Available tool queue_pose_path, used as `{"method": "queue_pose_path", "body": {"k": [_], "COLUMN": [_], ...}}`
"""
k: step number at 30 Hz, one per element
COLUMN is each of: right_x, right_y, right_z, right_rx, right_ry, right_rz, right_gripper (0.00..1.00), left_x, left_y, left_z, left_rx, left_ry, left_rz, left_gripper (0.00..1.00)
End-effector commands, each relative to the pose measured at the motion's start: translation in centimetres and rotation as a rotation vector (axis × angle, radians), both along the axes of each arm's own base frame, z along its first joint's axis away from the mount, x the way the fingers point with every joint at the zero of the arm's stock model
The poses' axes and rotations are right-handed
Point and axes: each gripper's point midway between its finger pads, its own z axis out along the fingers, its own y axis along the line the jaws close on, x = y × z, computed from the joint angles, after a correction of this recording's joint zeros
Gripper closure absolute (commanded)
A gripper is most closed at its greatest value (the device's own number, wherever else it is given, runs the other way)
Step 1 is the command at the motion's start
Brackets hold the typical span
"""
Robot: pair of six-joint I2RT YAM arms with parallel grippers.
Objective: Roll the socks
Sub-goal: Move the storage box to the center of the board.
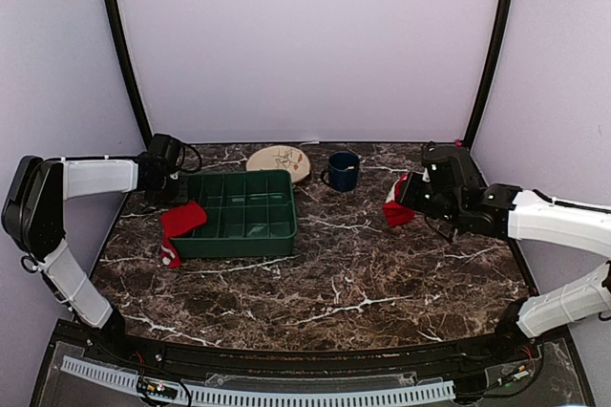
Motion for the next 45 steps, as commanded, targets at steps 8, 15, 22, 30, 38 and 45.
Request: {"method": "queue_pose_path", "body": {"k": [8,15,22,30,38,45], "right_x": [-0.1,-0.4,-1.1,-1.3,-2.5,-2.0], "right_y": [8.8,14.5,18.6,19.6,17.5,19.1], "right_z": [2.7,4.2,4.3,3.7,0.8,1.7], "right_rx": [0.05,0.098,0.16,0.185,0.167,0.17], "right_ry": [-0.056,-0.066,-0.054,-0.038,0.017,0.0], "right_rz": [0.232,0.364,0.476,0.513,0.482,0.521], "right_gripper": [1.0,1.0,1.0,1.0,1.0,1.0], "left_x": [-1.7,-1.0,-0.8,-1.6,-2.2,-2.3], "left_y": [8.0,10.3,10.8,10.9,10.6,10.5], "left_z": [1.1,0.9,0.8,0.5,0.6,2.4], "left_rx": [0.049,0.001,-0.02,-0.026,-0.054,-0.074], "left_ry": [-0.015,-0.025,-0.025,-0.015,-0.019,-0.076], "left_rz": [0.239,0.313,0.341,0.353,0.363,0.368], "left_gripper": [1.0,1.0,1.0,1.0,0.6,0.42]}}
